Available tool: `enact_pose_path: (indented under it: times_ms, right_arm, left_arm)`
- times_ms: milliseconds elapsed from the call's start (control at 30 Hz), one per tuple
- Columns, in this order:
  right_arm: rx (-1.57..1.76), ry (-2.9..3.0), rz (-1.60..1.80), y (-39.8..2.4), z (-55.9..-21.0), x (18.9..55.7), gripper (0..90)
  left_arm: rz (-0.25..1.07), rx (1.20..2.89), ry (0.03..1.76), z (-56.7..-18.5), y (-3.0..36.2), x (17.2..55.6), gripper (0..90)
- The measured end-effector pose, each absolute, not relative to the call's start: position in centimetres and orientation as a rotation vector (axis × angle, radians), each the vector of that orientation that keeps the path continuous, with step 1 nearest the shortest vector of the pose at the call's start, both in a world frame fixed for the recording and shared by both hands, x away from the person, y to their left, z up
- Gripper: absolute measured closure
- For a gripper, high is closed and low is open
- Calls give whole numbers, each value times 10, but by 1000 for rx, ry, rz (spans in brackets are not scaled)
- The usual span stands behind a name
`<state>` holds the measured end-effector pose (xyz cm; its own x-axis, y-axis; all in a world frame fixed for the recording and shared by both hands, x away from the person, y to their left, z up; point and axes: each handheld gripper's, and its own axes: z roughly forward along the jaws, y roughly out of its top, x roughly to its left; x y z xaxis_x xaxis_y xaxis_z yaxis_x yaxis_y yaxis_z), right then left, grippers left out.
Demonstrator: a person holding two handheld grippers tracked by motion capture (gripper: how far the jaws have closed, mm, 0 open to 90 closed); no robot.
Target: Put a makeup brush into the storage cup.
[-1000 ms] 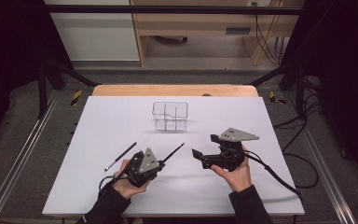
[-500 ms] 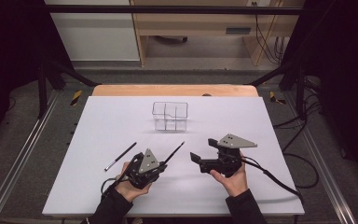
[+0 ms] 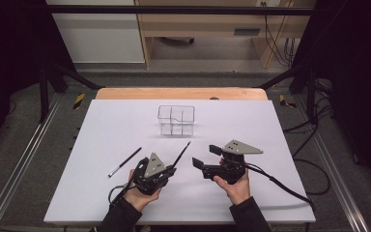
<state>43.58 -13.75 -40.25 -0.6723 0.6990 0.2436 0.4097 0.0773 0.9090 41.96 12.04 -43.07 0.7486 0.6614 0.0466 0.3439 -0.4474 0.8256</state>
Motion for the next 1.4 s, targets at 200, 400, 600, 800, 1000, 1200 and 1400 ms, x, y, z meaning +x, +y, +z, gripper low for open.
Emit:
enact_pose_path:
  times_ms: [200, 400, 600, 800, 1000, 1200, 1400]
  right_arm:
    - [1128, 2088, 1677, -136, -403, 436, 206]
    - [1145, 2114, 1708, -132, -407, 439, 225]
    - [1176, 2088, 1760, -131, -405, 441, 255]
    - [1203, 2058, 1781, -130, -405, 443, 281]
    - [1233, 2027, 1803, -127, -405, 446, 309]
    - [1267, 2001, 1826, -125, -405, 449, 349]
    - [1298, 1992, 1836, -124, -406, 452, 411]
  left_arm:
    - [467, 2042, 781, -431, 113, 420, 829]
    - [479, 2024, 788, -432, 105, 419, 829]
    - [481, 2005, 811, -432, 99, 421, 829]
    - [471, 1982, 841, -433, 96, 423, 829]
    - [460, 1961, 856, -431, 93, 423, 829]
    - [452, 1946, 871, -431, 91, 424, 829]
    - [449, 1940, 879, -432, 87, 423, 829]
